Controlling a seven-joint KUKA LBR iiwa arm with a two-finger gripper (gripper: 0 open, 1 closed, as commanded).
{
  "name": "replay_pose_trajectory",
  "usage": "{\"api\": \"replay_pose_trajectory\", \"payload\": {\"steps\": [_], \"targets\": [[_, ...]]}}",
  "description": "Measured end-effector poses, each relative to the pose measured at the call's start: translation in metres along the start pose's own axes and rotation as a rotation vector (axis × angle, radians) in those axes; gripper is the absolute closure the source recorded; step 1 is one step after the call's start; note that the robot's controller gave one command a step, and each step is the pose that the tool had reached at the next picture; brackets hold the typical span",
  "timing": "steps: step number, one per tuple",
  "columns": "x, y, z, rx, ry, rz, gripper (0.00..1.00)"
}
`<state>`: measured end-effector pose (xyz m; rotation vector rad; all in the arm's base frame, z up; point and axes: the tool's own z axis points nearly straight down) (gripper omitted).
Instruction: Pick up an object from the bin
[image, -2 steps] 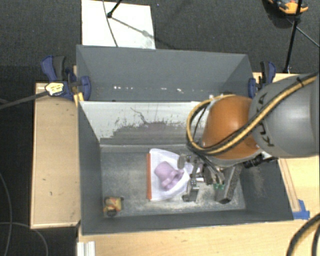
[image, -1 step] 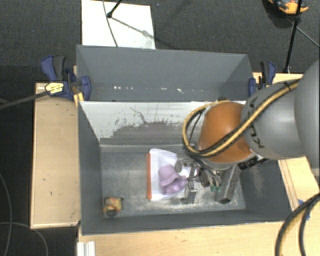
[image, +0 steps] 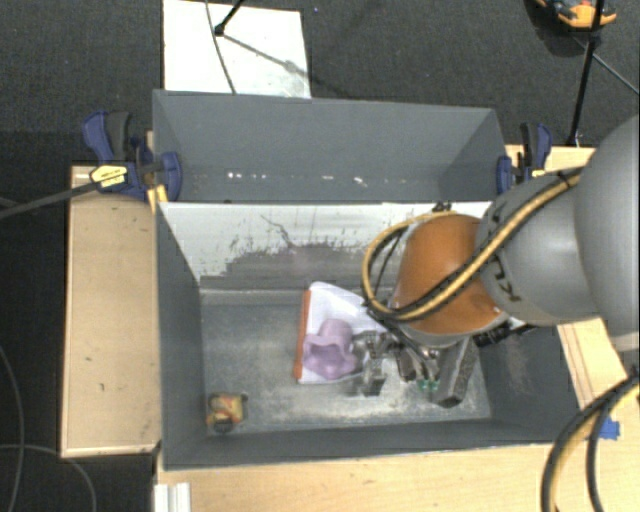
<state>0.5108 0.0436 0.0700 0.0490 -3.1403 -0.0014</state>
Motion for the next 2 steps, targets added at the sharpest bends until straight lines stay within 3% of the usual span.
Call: {"api": "replay_pose_trajectory", "payload": {"steps": [1,2], "targets": [[0.000,0.000,0.000,0.000,0.000,0.001,1.00],[-0.002,-0.027,-0.172,0.001,-0.008,-0.024,1.00]]}}
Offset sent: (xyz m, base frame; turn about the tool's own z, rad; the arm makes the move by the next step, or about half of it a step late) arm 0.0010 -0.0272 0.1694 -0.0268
